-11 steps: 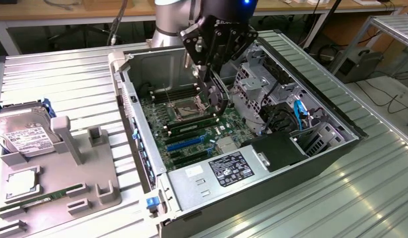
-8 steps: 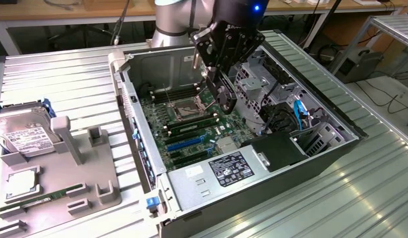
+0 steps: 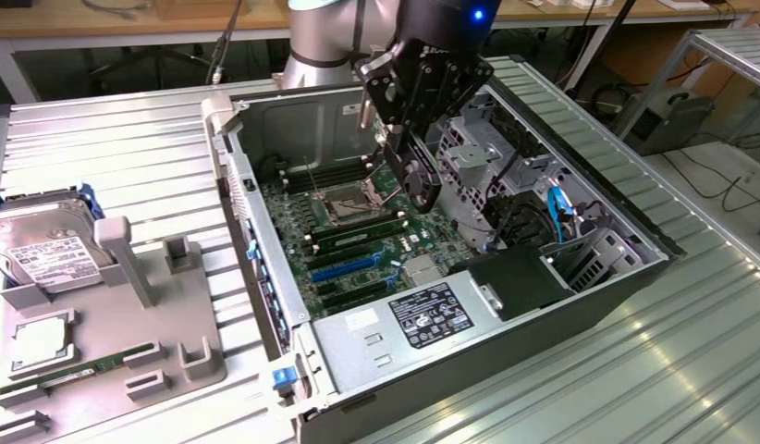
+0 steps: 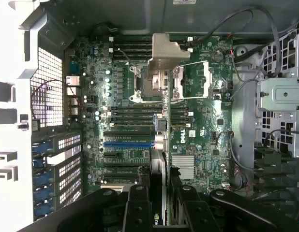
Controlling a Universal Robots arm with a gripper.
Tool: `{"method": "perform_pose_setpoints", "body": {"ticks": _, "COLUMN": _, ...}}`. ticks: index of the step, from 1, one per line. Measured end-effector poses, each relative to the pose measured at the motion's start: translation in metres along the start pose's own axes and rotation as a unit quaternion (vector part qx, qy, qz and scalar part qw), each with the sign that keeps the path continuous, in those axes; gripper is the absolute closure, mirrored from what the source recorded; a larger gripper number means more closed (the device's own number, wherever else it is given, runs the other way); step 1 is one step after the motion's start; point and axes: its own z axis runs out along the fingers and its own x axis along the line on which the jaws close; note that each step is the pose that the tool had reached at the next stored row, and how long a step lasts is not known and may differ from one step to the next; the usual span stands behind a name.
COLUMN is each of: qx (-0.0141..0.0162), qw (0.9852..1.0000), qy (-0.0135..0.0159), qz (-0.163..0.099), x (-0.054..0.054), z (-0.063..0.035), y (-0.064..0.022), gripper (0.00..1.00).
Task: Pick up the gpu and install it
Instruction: 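Insert the gpu into the slot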
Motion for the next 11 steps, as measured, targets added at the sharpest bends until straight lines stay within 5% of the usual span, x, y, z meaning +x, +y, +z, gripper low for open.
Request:
{"method": "perform_pose_setpoints", "body": {"ticks": 3, "qx": 0.0004, "qw": 0.9999, "qy": -0.0037, "qz": -0.012, "x": -0.0001, "z": 0.0004, "y": 0.0004, "gripper": 0.74}}
{"method": "perform_pose_setpoints", "body": {"ticks": 8, "qx": 0.0009, "qw": 0.9978, "qy": -0.002, "qz": -0.066, "x": 0.0, "z": 0.0012, "y": 0.0004, "gripper": 0.74}}
{"method": "perform_pose_setpoints", "body": {"ticks": 11, "qx": 0.0012, "qw": 0.9951, "qy": -0.0008, "qz": -0.099, "x": 0.0, "z": 0.0018, "y": 0.0003, "gripper": 0.74}}
